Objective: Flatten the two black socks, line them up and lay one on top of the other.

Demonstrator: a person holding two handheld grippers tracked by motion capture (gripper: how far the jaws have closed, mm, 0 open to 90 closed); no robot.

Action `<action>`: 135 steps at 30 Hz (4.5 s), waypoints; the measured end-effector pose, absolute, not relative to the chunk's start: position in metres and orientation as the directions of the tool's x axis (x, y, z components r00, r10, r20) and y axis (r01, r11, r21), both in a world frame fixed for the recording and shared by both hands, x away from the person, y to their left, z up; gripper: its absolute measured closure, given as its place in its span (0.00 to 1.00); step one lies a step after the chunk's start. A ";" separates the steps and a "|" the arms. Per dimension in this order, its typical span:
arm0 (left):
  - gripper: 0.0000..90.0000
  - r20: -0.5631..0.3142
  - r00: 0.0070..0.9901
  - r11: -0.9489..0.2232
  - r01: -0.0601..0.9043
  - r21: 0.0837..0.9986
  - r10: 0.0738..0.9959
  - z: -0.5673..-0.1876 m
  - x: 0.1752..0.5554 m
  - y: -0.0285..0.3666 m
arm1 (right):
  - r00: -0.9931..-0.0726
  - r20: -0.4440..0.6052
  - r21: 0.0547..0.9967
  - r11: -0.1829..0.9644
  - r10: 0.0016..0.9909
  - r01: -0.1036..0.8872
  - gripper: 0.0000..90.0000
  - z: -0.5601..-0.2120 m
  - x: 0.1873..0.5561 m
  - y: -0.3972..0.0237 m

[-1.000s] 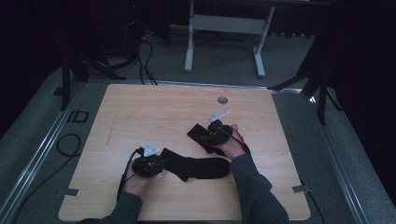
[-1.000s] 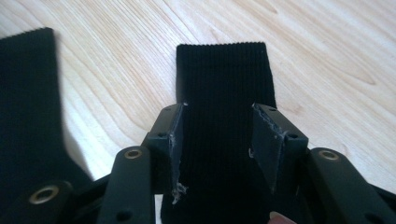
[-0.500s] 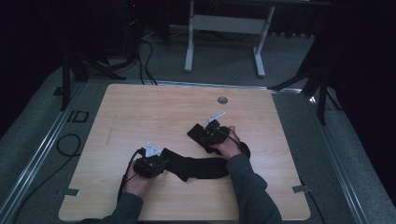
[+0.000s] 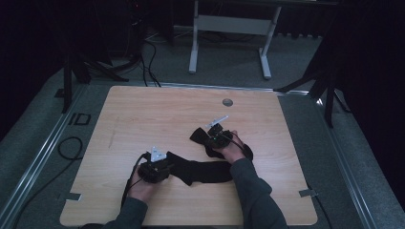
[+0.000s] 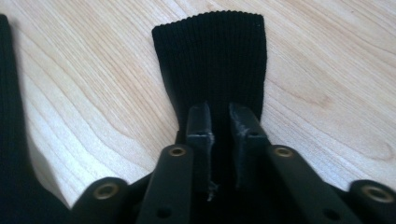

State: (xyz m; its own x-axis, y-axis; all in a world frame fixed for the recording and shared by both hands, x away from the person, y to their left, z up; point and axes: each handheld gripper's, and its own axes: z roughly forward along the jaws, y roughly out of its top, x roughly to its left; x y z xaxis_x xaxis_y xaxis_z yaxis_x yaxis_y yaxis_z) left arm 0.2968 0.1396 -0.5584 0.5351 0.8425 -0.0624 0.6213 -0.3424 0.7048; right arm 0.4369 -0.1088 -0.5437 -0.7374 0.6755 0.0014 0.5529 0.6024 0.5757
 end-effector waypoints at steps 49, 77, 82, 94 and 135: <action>0.75 -0.128 0.546 -0.308 0.633 0.710 0.828 -0.559 0.287 0.133 | -0.816 -0.016 0.770 0.527 0.578 0.359 0.93 -0.417 0.340 -0.099; 0.83 -0.163 0.426 -0.147 0.606 0.782 0.890 -0.537 0.289 0.179 | -0.828 0.090 0.568 0.654 0.554 0.499 0.93 -0.507 0.327 -0.042; 0.83 -0.160 0.434 -0.155 0.606 0.780 0.887 -0.538 0.289 0.177 | -0.833 0.085 0.533 0.681 0.547 0.502 0.92 -0.512 0.329 -0.038; 0.84 -0.115 0.491 -0.235 0.593 0.770 0.863 -0.542 0.291 0.160 | -0.841 0.077 0.501 0.708 0.536 0.498 0.92 -0.521 0.331 -0.032; 0.85 -0.050 0.539 -0.353 0.616 0.704 0.841 -0.556 0.298 0.143 | -0.678 0.115 0.530 0.532 0.726 0.660 0.79 -0.534 0.340 -0.115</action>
State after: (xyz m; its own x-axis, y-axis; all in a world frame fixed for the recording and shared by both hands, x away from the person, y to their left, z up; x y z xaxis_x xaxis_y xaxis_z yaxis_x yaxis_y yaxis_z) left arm 0.2980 0.1435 -0.5560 0.5388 0.8410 -0.0502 0.6162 -0.3527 0.7042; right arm 0.3402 -0.1148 -0.5338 -0.6779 0.7261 0.1154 0.6603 0.5323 0.5298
